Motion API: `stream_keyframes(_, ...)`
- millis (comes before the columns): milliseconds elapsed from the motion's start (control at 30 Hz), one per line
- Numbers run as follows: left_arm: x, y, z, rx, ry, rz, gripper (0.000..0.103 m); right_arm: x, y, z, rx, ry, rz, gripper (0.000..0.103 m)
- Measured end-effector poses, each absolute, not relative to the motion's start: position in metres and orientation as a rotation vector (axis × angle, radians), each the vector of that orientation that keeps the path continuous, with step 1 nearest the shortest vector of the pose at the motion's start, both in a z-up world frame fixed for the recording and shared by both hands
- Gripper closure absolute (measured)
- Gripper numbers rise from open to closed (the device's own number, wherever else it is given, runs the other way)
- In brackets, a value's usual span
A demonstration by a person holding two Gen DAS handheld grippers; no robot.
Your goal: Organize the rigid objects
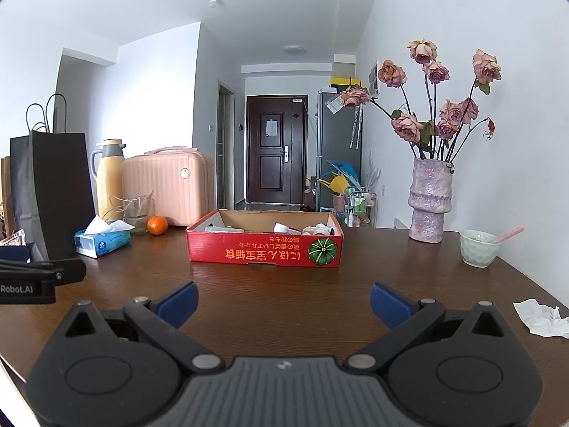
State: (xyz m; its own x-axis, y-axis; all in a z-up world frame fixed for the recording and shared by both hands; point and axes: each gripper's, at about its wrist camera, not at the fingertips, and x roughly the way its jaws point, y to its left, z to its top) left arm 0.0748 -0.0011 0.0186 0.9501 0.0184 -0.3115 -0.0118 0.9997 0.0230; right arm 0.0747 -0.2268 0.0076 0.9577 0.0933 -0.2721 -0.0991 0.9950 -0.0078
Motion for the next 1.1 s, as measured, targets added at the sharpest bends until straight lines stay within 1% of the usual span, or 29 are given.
stream_keyframes(1100, 0.0777, -0.0030, 0.0179, 0.021, 0.325, 0.012, 0.000, 0.0744, -0.2253, 0.0069, -0.024, 0.277, 0.099, 0.000)
